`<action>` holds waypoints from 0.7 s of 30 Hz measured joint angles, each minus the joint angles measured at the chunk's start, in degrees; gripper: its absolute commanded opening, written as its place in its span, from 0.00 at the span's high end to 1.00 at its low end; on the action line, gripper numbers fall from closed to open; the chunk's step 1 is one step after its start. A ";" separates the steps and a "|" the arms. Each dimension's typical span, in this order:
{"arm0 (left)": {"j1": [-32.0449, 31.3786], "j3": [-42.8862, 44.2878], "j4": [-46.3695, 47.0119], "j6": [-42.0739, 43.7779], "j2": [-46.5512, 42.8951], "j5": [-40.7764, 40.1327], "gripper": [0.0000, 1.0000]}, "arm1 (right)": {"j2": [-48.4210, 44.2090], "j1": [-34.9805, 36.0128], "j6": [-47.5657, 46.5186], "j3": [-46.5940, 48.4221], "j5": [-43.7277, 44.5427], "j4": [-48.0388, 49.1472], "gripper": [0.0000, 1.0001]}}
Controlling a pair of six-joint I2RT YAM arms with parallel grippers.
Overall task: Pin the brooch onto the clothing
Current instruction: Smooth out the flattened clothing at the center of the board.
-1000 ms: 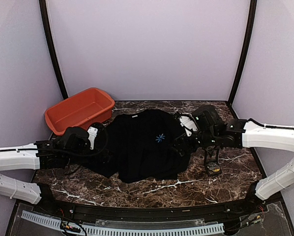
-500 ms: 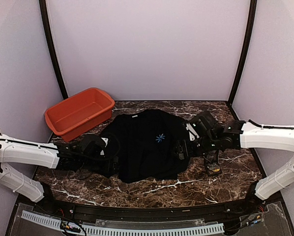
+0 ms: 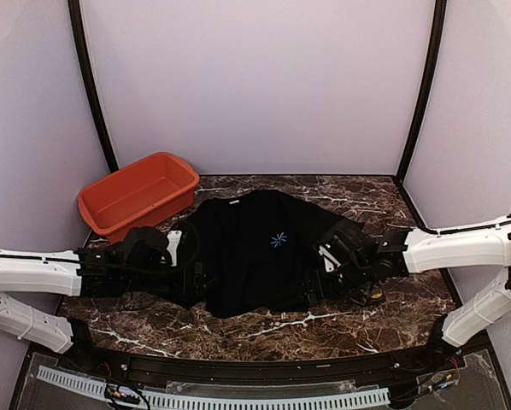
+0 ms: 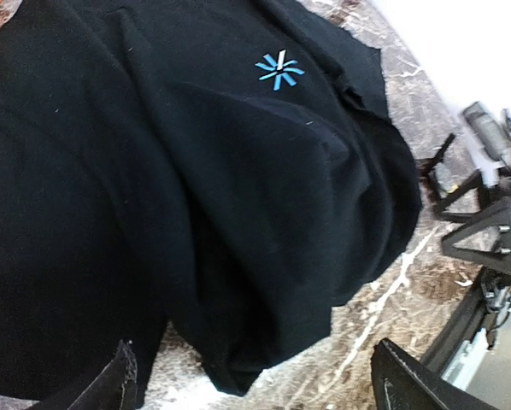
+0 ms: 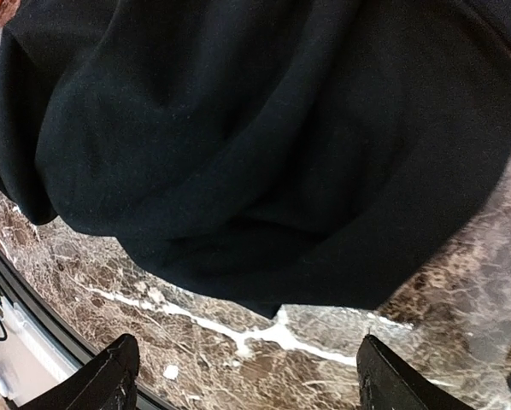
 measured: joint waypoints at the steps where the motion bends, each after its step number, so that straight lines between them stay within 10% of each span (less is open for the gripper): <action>1: -0.02 0.02 0.00 -0.07 -0.63 0.37 0.05 | 0.70 0.07 0.31 -0.07 -0.31 0.76 0.14; 21: -0.46 -4.13 0.92 -4.52 5.20 9.79 0.27 | 8.68 0.09 1.18 2.93 1.68 7.50 0.19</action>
